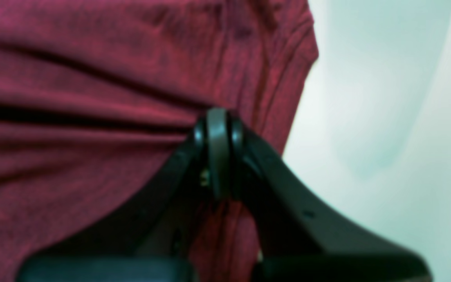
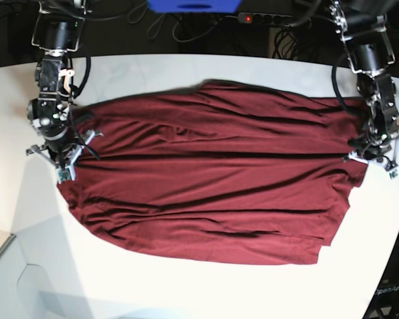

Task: Layout the t-shirt on the table in an organized manner, then fold the t-shirt properly
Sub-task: 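Release the shirt and lift the left gripper, then grasp the shirt's shoulder corners with both grippers and pull them apart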

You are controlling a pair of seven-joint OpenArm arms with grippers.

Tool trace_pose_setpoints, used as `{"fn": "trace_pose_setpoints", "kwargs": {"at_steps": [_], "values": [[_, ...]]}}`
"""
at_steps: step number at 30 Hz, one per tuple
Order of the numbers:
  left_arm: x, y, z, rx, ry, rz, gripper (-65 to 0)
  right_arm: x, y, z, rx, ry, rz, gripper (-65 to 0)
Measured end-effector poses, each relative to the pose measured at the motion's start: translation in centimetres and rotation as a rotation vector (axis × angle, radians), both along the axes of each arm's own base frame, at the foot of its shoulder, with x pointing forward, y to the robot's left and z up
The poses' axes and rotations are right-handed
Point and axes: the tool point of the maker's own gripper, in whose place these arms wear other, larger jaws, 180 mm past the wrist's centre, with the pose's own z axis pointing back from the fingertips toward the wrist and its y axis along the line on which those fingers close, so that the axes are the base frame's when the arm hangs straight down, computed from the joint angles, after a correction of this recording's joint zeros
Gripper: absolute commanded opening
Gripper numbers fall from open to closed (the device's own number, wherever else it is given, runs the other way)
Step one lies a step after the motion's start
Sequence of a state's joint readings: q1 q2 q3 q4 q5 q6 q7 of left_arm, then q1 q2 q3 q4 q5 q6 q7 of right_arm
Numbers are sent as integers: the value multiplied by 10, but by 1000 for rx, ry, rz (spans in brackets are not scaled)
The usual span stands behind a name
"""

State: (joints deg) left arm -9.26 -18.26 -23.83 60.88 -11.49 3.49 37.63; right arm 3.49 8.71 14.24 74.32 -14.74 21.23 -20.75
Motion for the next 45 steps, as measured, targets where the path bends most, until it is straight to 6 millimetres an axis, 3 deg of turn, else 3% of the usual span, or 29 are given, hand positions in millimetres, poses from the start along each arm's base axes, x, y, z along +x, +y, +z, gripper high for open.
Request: {"fn": "trace_pose_setpoints", "kwargs": {"at_steps": [3, 8, 16, 20, 22, 26, 29, 32, 34, 36, 38, 42, 45], "values": [[11, -6, 2, 11, 16, -21, -649, 1, 1, -6, 19, -4, 2, -650], [31, -23, 8, -4, 11, -63, -649, 21, -9, -11, 43, -5, -12, -650], [43, -34, 15, -53, -2, -67, -649, 20, -18, -2, 5, -22, -8, -650], [52, -37, 41, -18, -76, -96, -649, 7, -16, 5, -27, -21, 3, -650], [55, -41, 59, 2, -121, -118, -648, 10, -12, 16, -29, -54, 7, -650], [50, -52, 84, 22, -154, -158, -646, 20, -3, 43, -33, -143, 27, -650], [42, -60, 104, 42, -167, -192, -645, 13, -3, 51, -56, -153, 34, -650], [22, -66, 109, 37, -129, -210, -644, 3, -4, 62, -76, -179, 39, -650], [0, -55, 105, 27, -89, -168, -641, -2, -11, 68, -89, -192, 20, -650], [-20, -38, 103, 46, -63, -123, -594, -8, -14, 67, -90, -189, 9, -625], [-36, -21, 102, 65, -50, -79, -470, -15, -8, 59, -69, -171, 3, -571], [-53, -7, 99, 74, -25, -56, -235, -27, 2, 43, -45, -132, 11, -485], [-59, 7, 95, 99, 8, -37, -216, -31, -1, 41, -50, -125, 6, -476]]}}
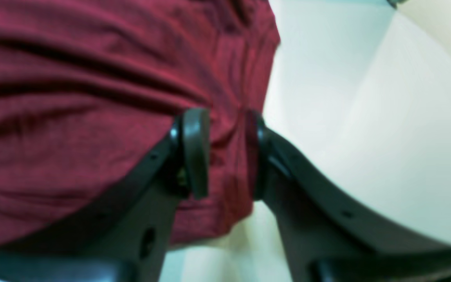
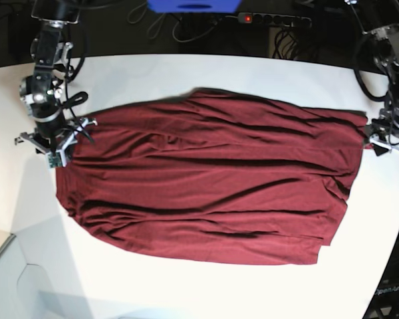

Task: Layout the t-shirt on the table in an organized manner, then fold the t-shirt properly
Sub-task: 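Grasp the shirt's shoulder corners with both grippers and pull them apart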

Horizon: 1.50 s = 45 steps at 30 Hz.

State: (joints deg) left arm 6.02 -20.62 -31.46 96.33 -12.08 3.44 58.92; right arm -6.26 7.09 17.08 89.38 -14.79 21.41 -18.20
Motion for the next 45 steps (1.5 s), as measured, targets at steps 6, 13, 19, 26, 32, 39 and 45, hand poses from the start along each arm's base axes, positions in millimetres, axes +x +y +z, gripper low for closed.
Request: {"fn": "trace_pose_setpoints", "kwargs": {"at_steps": [6, 13, 19, 26, 32, 39, 45], "values": [[22, 5, -11, -25, -57, 19, -216, -1, 10, -4, 31, 1, -1, -476], [26, 5, -55, -113, -11, 84, -216, -15, 11, -15, 30, 39, -3, -476], [33, -7, -76, -103, 26, 31, -267, -14, 11, -14, 31, 31, -2, -476], [38, -11, -82, -103, 13, 21, -499, -14, 11, -14, 30, 32, -2, -476], [45, -14, -62, -81, -25, 0, -502, -17, 11, -17, 31, 41, -2, -476], [51, -36, 7, -23, -227, -57, -504, -18, 11, -18, 31, 45, -3, -476], [34, -24, 56, 22, -351, 14, -650, -18, 10, -17, 31, 42, -4, -476]]}}
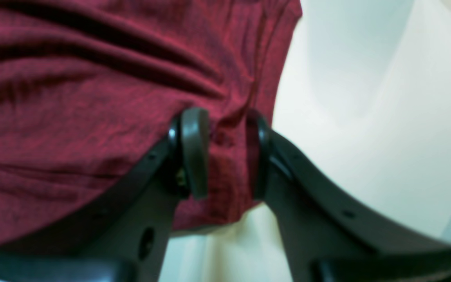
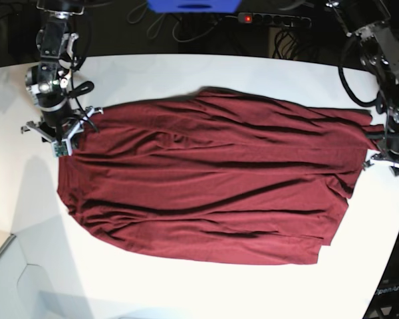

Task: Layout the t-shirt on the table in an organized manner, then fold the t-shirt properly
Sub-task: 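Grasp the shirt's shoulder corners with both grippers and pull them apart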

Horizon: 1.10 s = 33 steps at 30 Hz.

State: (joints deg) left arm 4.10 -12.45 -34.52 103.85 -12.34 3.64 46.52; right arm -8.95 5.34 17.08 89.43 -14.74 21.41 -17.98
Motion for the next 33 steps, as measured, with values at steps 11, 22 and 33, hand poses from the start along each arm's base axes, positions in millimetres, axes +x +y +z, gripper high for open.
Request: {"fn": "trace_pose_setpoints", "kwargs": {"at_steps": [11, 22, 33], "values": [[-7, 38, -90, -141, 239, 104, -312, -1, 0, -1, 1, 4, -1, -476], [17, 52, -96, -198, 204, 142, -307, -9, 2, -7, 4, 21, 2, -476], [-1, 56, -139, -220, 270, 181, -326, -11, -11, -4, -9, 18, -25, -476]]}}
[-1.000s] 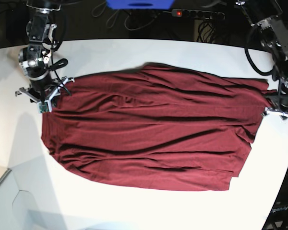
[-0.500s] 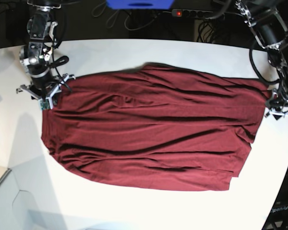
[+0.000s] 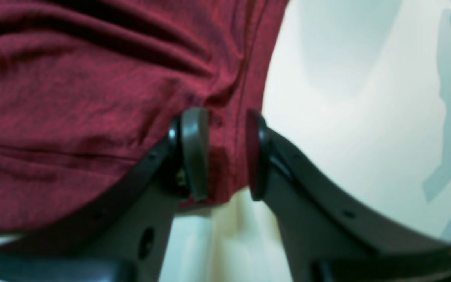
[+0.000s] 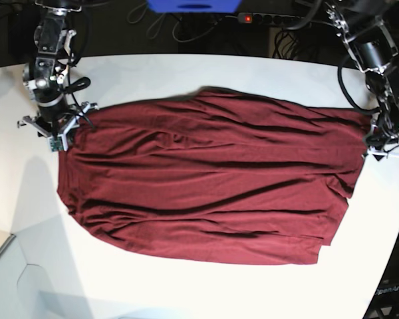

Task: Layout the t-shirt on the table in an organized manner, then fold the t-shirt properly
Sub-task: 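Grasp the shirt's shoulder corners with both grippers and pull them apart, then lift the shoulder corner with the right gripper and drag it toward the collar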

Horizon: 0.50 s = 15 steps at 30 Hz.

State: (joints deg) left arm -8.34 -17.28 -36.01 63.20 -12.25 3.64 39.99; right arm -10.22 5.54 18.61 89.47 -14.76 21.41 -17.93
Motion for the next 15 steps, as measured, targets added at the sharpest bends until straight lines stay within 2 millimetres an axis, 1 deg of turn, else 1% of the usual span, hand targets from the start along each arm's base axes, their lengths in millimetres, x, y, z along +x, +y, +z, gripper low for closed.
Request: {"fn": "trace_pose_setpoints", "kwargs": {"at_steps": [2, 4, 6, 11, 13, 15], "values": [[-1, 2, -1, 10, -4, 3, -418, 0, 0, 0, 0, 0, 0, -476], [-1, 3, -3, 10, -6, 6, -538, 0, 0, 0, 0, 0, 0, -476], [1, 2, -3, 5, -12, 3, -643, 0, 0, 0, 0, 0, 0, -476], [0, 1, 1, -3, -9, 8, -650, 0, 0, 0, 0, 0, 0, -476], [5, -6, 14, -21, -60, 13, -650, 1, 0, 1, 1, -2, 0, -476], [9, -18, 36, -111, -137, 13, -650, 1, 2, 1, 5, -5, 3, -476]]}}
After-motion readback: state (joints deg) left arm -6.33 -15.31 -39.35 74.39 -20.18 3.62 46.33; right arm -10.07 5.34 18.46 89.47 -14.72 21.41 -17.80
